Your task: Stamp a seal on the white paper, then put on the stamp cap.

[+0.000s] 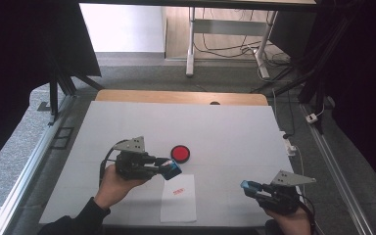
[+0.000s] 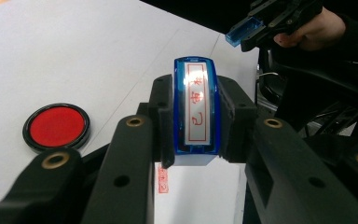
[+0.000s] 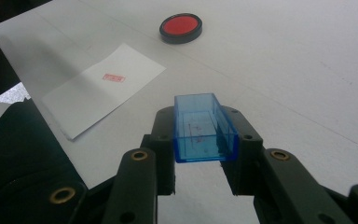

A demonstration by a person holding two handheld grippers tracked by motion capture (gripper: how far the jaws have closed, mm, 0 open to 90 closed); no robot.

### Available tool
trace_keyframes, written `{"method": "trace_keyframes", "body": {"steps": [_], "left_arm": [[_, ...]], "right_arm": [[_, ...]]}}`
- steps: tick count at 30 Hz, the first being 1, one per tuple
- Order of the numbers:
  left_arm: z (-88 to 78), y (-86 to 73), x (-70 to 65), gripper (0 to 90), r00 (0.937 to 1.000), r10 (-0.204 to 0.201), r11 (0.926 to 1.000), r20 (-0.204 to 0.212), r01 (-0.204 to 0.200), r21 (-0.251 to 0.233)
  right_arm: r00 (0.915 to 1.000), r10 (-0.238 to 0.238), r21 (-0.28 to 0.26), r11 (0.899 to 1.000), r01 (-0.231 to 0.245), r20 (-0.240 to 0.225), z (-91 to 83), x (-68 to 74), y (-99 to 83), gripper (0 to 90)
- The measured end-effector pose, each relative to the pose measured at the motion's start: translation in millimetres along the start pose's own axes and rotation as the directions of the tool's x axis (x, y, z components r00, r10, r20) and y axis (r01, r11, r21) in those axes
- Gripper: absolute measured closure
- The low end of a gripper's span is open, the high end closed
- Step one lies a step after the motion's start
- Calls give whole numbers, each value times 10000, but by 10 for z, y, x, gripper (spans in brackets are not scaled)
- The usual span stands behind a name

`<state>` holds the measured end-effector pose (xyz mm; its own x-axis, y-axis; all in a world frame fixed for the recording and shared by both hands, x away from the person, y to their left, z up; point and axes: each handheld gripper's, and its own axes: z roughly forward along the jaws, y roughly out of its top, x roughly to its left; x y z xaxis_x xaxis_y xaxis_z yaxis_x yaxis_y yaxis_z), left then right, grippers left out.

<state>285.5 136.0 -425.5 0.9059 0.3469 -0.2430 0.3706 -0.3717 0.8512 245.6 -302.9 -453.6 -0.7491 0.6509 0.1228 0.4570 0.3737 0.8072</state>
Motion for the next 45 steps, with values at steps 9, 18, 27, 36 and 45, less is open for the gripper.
{"method": "trace_keyframes", "body": {"steps": [9, 18, 27, 36, 45], "left_arm": [[-10, 9, -6, 701, 9999, 108, 9999, 66, -108, -11], [-33, 28, -12, 701, 9997, 205, 9998, 139, -204, -64], [-28, 40, -18, 702, 9990, 371, 9993, 230, -371, -6], [-37, 43, -26, 701, 9973, 643, 9979, 361, -644, 14], [-40, 53, -21, 701, 9971, 622, 9981, 439, -622, -23]], "right_arm": [[9998, -68, -20, 10000, 68, -201, 15, 11, 28, 686], [9988, -275, -83, 9996, 272, -411, 44, 68, 96, 686], [9926, -650, -194, 9978, 633, -1025, 131, 143, 186, 686], [9803, -1112, -280, 9937, 1081, -1630, 263, 238, 289, 686], [9659, -1463, -294, 9892, 1433, -2136, 405, 338, 367, 686]]}}
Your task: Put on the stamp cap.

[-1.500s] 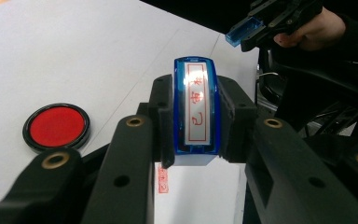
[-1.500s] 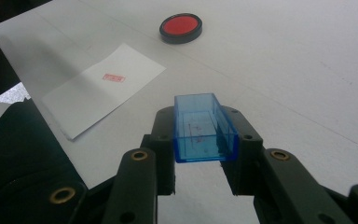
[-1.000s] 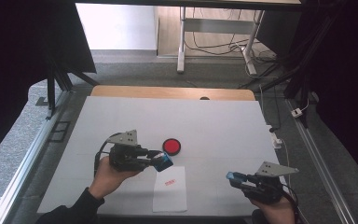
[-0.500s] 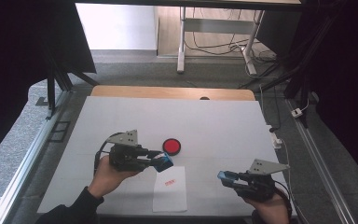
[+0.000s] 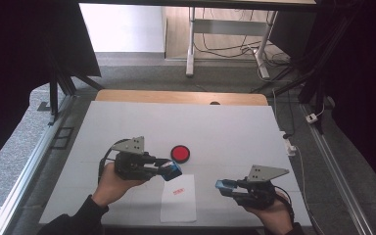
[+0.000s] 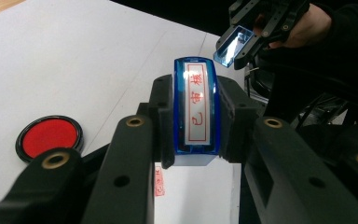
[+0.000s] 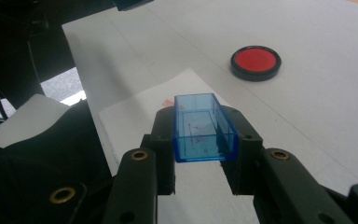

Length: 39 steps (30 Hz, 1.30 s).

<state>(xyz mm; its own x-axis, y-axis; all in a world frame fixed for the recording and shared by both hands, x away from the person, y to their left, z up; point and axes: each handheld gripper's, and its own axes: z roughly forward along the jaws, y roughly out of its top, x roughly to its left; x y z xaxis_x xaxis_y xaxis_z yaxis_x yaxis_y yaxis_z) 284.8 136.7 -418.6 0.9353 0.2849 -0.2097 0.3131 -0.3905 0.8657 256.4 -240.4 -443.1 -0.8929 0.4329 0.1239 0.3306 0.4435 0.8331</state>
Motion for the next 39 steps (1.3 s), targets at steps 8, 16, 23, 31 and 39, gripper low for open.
{"method": "trace_keyframes", "body": {"steps": [8, 16, 23, 31, 39], "left_arm": [[6, 5, 26, 702, 9999, -111, 9998, -67, 110, -147], [5, 3, 42, 702, 9999, -5, 9999, -119, 3, -154], [7, 8, 44, 702, 10000, 76, 9999, 11, -76, -124], [-15, 18, 32, 702, 9992, 380, 9991, 79, -379, -191], [-26, 38, 20, 703, 9987, 350, 9994, 383, -347, -78]], "right_arm": [[9979, -145, 163, 9997, 155, -638, 134, 11, 83, 686], [9946, -431, 78, 9990, 441, -946, 267, 11, 175, 686], [9882, -713, 138, 9972, 739, -1353, 402, 26, 242, 686], [9821, -825, 277, 9957, 884, -1692, 551, 28, 323, 686], [9712, -989, 292, 9938, 1077, -2167, 688, 40, 391, 686]]}}
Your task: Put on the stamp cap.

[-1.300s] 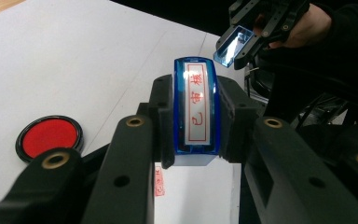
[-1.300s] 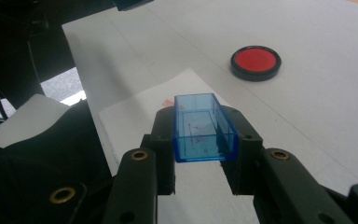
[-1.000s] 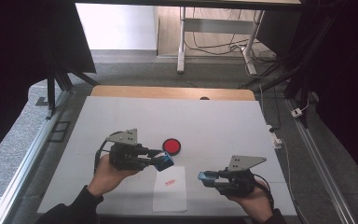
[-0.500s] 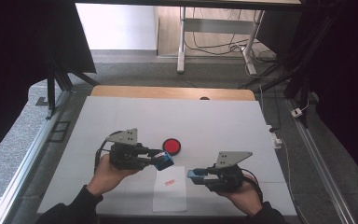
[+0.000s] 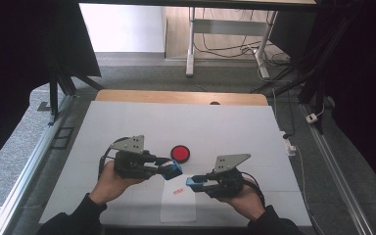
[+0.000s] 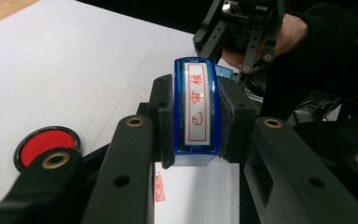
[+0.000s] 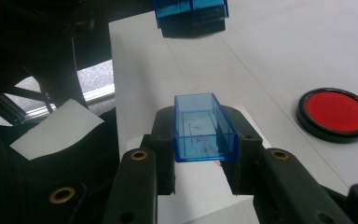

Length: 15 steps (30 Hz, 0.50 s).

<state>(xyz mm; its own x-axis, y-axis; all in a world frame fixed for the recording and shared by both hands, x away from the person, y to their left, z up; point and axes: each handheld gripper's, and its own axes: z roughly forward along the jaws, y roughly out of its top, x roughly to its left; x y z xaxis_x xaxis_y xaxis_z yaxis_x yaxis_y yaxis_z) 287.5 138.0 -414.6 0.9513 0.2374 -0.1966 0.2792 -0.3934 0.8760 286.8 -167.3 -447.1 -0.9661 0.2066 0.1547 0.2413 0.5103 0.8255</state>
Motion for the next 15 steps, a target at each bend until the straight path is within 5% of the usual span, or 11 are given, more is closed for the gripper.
{"method": "trace_keyframes", "body": {"steps": [15], "left_arm": [[10, 3, -37, 703, 9963, 701, 9975, 488, -700, -41]], "right_arm": [[9905, -269, -156, 9996, 250, -1348, 252, -34, 119, 687]]}}
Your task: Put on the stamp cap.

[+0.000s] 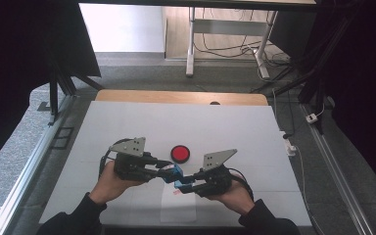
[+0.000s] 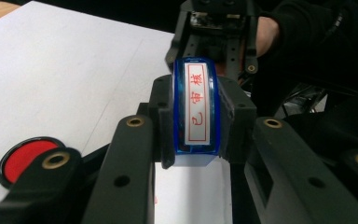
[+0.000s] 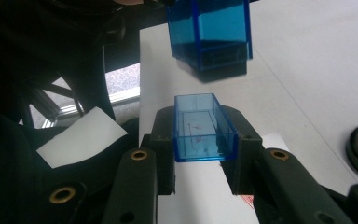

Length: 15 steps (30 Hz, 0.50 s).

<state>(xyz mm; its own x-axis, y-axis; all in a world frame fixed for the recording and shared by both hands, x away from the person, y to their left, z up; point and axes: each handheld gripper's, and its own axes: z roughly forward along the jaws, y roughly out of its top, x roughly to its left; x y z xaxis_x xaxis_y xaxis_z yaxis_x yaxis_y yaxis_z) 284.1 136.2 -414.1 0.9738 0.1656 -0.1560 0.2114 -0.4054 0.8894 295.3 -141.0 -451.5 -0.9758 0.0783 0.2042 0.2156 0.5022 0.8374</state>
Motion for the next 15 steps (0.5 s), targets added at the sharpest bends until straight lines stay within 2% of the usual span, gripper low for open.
{"method": "trace_keyframes", "body": {"steps": [5, 15], "left_arm": [[17, 5, -22, 703, 9994, 306, 9995, 137, -307, 12], [41, 3, -40, 703, 9978, 588, 9982, 298, -593, 135]], "right_arm": [[9997, 23, 18, 10000, -23, -234, 60, -16, 31, 688], [9988, -34, -24, 10000, 33, -485, 108, -21, 83, 688]]}}
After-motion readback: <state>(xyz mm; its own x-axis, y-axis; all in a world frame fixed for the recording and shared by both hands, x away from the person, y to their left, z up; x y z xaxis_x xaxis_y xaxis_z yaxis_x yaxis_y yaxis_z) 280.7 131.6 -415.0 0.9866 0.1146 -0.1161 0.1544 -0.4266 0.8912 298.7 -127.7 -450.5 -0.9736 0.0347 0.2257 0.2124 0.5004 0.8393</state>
